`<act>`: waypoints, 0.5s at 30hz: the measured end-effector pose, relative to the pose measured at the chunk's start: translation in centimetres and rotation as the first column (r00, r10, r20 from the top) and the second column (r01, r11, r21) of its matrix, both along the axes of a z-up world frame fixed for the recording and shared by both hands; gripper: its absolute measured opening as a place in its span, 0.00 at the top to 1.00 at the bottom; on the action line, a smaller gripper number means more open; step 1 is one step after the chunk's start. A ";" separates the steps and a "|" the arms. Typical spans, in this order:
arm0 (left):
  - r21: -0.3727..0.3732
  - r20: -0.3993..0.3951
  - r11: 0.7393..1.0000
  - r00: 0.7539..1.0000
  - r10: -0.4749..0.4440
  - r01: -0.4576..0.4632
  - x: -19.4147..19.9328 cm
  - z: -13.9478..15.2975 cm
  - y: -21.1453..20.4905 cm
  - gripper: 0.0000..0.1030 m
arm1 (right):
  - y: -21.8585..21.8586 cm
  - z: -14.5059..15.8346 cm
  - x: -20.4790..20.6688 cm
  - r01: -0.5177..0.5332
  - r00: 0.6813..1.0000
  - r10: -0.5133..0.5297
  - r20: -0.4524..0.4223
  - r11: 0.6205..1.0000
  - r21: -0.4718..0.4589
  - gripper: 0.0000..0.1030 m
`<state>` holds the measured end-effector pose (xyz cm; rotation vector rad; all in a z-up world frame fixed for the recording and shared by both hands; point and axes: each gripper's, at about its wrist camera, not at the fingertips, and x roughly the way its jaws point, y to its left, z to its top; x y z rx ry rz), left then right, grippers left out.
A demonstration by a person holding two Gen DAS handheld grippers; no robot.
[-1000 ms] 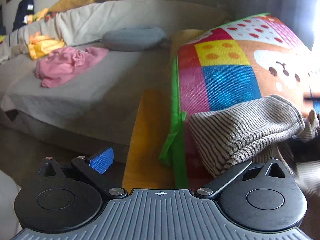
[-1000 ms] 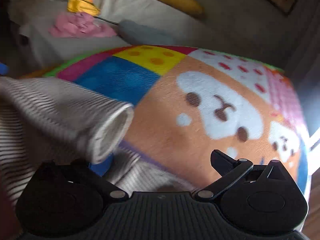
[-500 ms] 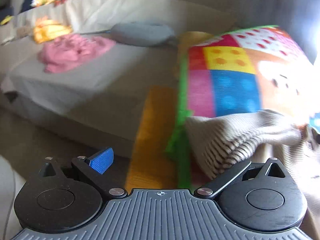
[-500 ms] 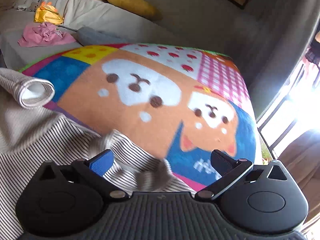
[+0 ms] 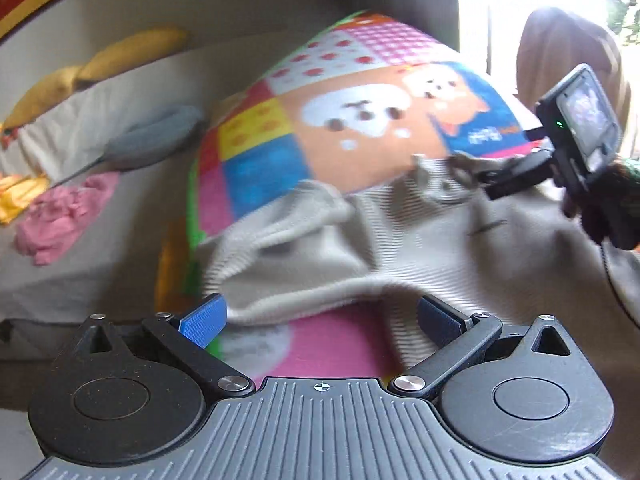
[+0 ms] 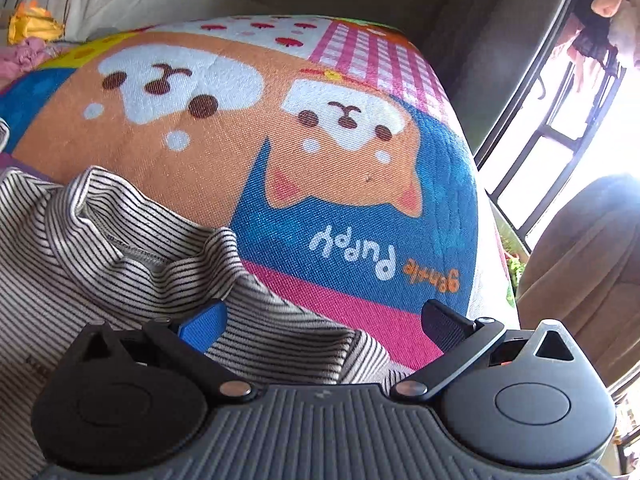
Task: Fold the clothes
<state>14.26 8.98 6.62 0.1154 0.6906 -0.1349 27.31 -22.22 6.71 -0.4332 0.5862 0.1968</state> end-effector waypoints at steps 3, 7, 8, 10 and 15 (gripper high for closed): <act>-0.119 -0.032 0.988 0.994 -0.103 0.099 -0.3 -0.7 -1.9 0.00 | -4.8 0.8 -2.4 -0.013 0.997 0.023 -0.074 0.991 0.136 0.00; -0.194 -0.060 0.958 0.972 -0.228 0.213 0.0 -2.0 -5.5 0.00 | -9.4 -0.1 -6.5 0.008 0.996 0.000 -0.086 0.995 0.099 0.00; -0.198 -0.068 0.953 0.966 -0.249 0.231 0.2 -2.3 -6.3 0.00 | -10.2 -0.3 -7.3 0.017 0.997 -0.011 -0.078 0.997 0.075 0.00; -0.217 -0.100 0.944 0.956 -0.275 0.249 0.5 -3.1 -7.3 0.00 | -11.7 -0.9 -8.5 0.038 0.997 -0.035 -0.073 0.999 0.038 0.00; -0.252 -0.159 0.945 0.954 -0.254 0.209 0.4 -5.1 -7.2 0.00 | -13.3 -1.4 -8.5 0.057 0.995 -0.052 -0.081 0.997 0.048 0.00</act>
